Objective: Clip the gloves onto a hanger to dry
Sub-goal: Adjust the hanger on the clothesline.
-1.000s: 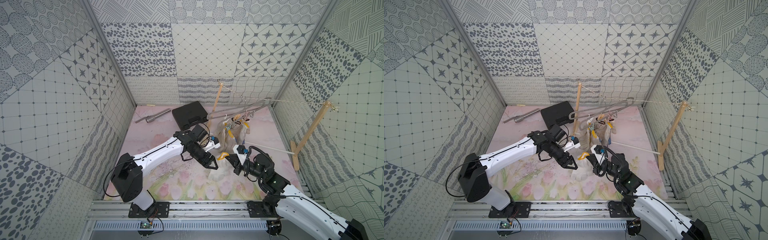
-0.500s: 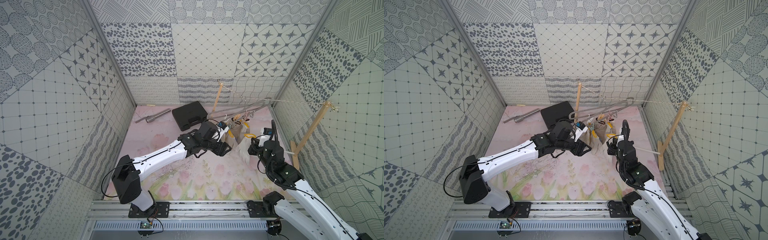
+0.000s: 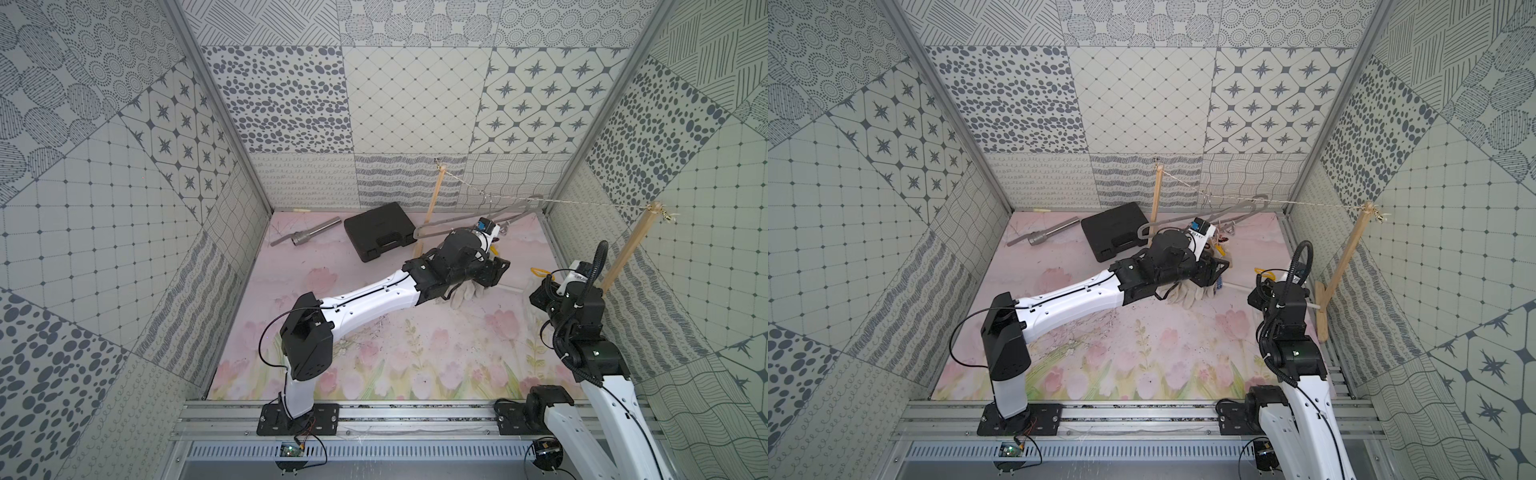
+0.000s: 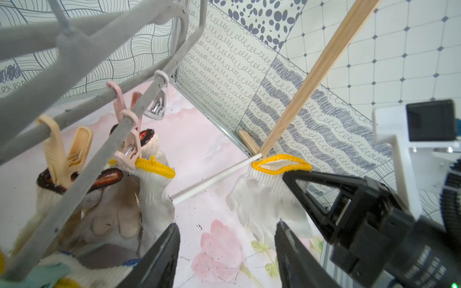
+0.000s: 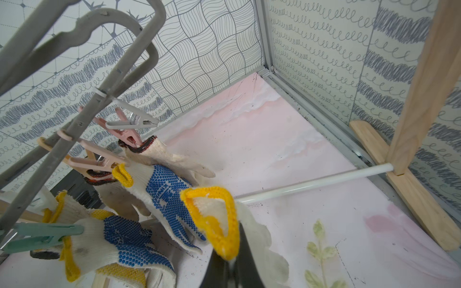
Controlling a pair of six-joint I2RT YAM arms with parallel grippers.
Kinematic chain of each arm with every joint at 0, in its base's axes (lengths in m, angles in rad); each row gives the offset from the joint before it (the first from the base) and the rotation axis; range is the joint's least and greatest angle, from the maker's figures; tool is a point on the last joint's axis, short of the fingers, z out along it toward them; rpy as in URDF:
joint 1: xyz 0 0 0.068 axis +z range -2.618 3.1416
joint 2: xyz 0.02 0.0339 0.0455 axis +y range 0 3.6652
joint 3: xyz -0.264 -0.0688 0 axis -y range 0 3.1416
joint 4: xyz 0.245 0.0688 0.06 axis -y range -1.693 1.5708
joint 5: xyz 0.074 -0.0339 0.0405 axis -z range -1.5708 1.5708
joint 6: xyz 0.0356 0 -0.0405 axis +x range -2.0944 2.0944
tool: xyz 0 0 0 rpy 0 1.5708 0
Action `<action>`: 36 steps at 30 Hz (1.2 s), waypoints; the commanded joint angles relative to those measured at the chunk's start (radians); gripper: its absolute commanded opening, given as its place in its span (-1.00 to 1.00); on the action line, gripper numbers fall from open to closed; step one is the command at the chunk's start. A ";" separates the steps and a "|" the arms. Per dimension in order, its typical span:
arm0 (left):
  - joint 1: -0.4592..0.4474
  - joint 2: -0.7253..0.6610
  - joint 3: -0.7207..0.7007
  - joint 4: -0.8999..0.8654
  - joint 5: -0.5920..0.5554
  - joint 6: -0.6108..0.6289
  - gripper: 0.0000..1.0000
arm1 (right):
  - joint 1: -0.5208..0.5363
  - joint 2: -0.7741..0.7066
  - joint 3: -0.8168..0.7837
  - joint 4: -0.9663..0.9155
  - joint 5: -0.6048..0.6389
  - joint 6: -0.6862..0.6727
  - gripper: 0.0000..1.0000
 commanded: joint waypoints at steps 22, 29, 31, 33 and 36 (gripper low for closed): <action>-0.037 0.333 0.404 -0.015 -0.382 -0.240 0.39 | -0.178 0.181 0.003 0.238 -0.342 0.030 -1.00; -0.057 0.102 0.103 0.019 -0.373 -0.146 0.50 | -0.213 0.173 -0.030 0.262 -0.394 0.048 -1.00; -0.060 -0.003 0.000 0.006 -0.377 -0.111 0.59 | -0.214 0.172 -0.036 0.263 -0.405 0.048 -1.00; -0.059 -0.104 -0.095 -0.009 -0.370 -0.078 0.63 | -0.215 0.177 -0.046 0.276 -0.416 0.054 -1.00; -0.050 -0.243 -0.194 -0.063 -0.353 -0.021 0.66 | -0.216 0.193 -0.055 0.299 -0.447 0.066 -1.00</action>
